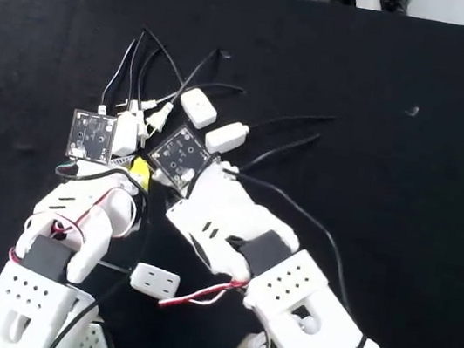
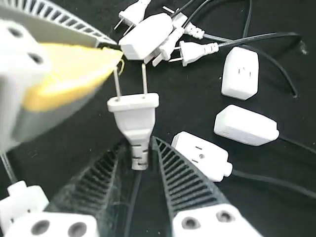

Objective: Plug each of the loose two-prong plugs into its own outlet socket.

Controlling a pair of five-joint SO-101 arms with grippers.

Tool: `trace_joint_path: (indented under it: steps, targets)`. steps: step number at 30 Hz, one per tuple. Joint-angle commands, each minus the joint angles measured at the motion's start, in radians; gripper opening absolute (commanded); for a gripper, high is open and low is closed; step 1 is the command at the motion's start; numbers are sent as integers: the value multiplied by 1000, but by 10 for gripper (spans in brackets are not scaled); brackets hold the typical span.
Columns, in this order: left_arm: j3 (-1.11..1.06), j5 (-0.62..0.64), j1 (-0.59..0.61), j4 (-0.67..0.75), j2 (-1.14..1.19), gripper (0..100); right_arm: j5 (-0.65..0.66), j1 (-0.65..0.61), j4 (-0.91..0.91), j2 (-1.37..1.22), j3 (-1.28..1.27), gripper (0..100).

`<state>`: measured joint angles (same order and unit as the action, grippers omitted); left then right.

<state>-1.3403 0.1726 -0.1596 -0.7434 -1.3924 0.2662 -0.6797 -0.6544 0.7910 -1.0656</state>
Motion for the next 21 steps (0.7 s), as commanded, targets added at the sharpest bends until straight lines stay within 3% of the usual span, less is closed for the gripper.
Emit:
trace_joint_path:
  steps: [1,7,13,21]
  targets:
    - [10,-9,7,17,-2,34,-3,-14,-58,42,107,11]
    - [42,-18,47,3,-8,33,2,-40,-92,36,139,11]
    - [173,-17,94,-118,-9,30,-3,-28,-15,35,59,11]
    - [188,-25,-21,-120,-3,31,-8,-28,28,35,19,11]
